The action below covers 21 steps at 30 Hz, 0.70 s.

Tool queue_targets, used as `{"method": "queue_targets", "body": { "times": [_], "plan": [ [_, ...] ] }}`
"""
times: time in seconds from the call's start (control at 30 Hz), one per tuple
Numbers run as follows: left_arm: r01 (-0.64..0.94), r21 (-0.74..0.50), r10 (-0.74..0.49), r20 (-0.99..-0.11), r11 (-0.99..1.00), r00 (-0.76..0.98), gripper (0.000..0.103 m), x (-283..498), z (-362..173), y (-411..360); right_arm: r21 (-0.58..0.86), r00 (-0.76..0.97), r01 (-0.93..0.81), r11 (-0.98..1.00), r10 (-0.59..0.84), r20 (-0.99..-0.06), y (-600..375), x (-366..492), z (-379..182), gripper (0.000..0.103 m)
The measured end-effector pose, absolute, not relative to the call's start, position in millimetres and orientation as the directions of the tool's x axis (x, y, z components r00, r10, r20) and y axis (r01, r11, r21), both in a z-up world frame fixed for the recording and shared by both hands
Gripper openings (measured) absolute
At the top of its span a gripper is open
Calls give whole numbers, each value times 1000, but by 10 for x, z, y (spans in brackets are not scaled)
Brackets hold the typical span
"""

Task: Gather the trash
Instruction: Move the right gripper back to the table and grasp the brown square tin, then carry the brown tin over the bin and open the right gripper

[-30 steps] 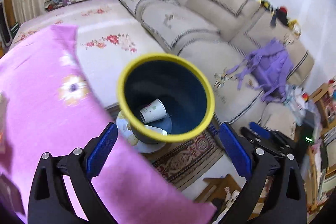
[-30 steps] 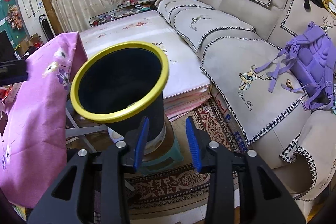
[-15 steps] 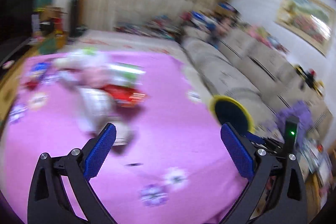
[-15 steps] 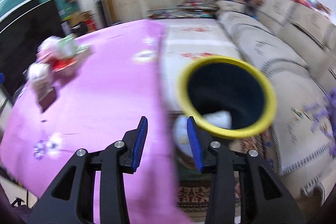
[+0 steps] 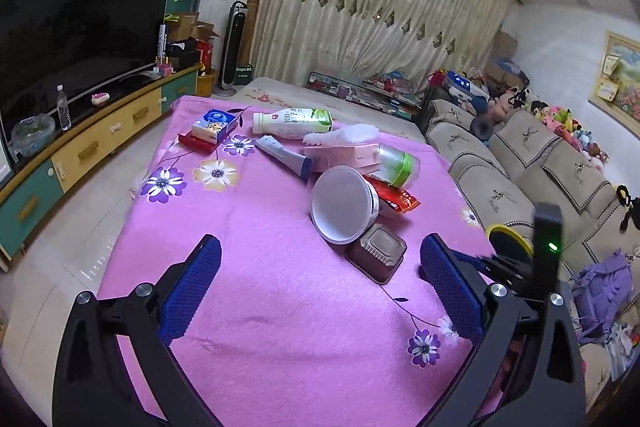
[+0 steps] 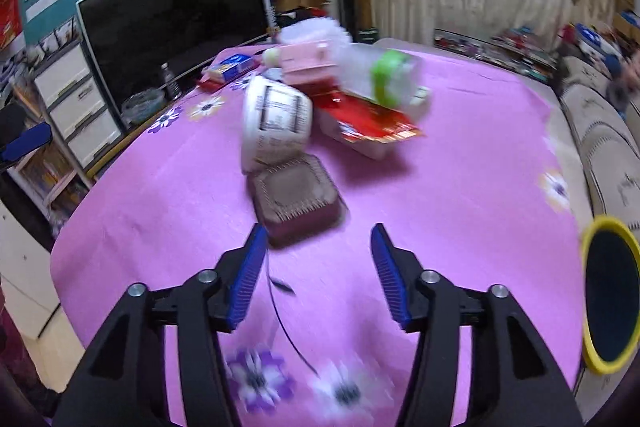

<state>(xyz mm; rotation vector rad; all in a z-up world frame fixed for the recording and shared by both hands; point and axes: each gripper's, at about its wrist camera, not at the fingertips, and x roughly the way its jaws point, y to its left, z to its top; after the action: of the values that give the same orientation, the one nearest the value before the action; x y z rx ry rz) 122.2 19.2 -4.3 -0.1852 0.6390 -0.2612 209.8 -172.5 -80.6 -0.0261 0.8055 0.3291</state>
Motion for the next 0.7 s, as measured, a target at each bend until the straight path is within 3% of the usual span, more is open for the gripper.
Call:
{"method": "queue_targets", "body": {
  "times": [0.07,0.17,0.4,0.47,0.7],
  "plan": [
    [192,-241,-298,-565,951,769,98,1224,-77,128,96,634,-320,943,288,-718,-1623,2237,-836,67],
    [202,-242,-307,-572,949,760,98,1248,-98,60,93,605,-342,935,295,-740,-1530,2411,-905,68],
    [224,-237,-324,-590,945,740,98,1324,-175,-54,55,578,-356,933,266,-771,-1370,2648,-1076,68],
    [225,-236,-324,-594,945,737,98,1336,-191,-65,49,574,-361,931,264,-775,-1348,2669,-1100,62],
    [232,-238,-331,-614,943,717,98,1383,-283,-135,59,574,-362,930,272,-772,-1408,2610,-1106,61]
  ]
}}
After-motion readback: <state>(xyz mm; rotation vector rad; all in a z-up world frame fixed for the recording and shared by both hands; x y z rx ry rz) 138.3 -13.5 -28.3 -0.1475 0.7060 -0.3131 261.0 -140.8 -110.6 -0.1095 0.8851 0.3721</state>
